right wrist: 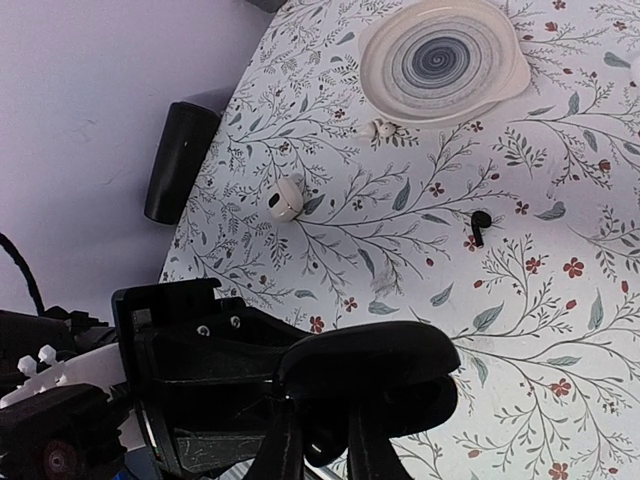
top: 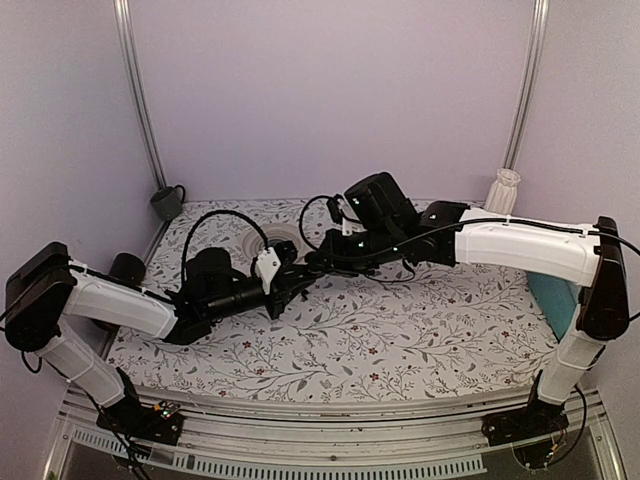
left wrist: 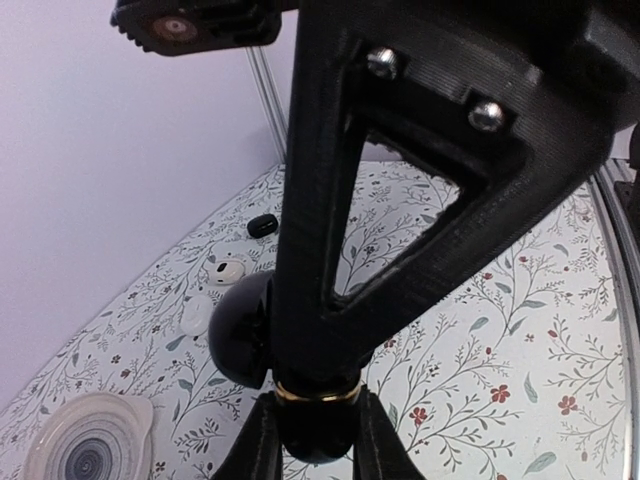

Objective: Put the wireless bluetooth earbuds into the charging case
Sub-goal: Pick up the right earbud from the center of the board, then insert the right earbud into the right side groove of the charging case.

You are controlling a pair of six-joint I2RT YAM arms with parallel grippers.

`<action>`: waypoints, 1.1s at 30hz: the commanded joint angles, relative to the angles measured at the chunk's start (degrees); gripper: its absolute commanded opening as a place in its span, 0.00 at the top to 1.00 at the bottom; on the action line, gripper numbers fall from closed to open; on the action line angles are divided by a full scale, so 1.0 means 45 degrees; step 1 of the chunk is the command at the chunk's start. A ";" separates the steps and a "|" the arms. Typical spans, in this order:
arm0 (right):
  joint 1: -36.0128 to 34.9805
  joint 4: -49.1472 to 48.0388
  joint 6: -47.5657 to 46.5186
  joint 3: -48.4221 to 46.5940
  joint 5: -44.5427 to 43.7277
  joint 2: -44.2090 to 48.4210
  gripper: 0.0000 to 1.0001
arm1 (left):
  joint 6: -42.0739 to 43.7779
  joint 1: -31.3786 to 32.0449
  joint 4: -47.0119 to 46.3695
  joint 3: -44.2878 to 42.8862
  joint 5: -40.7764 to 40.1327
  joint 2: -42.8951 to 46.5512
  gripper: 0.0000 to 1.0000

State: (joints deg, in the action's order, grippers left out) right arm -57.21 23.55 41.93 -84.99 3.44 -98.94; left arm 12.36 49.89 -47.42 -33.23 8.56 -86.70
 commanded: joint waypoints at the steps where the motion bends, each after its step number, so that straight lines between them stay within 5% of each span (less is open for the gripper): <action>1: 0.0174 -0.0497 0.0200 0.0294 0.0073 0.0716 0.93 | 0.0049 0.0132 -0.0563 0.0114 0.0063 0.0257 1.00; 33: 0.0896 -0.1210 0.0915 0.1908 0.0460 0.1929 0.92 | 0.0281 0.0105 -0.0991 0.0148 0.0140 -0.0003 1.00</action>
State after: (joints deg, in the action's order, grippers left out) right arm -53.54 19.07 45.39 -77.32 6.11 -92.05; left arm 13.43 49.93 -49.06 -32.95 8.54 -86.70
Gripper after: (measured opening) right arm 0.115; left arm 0.187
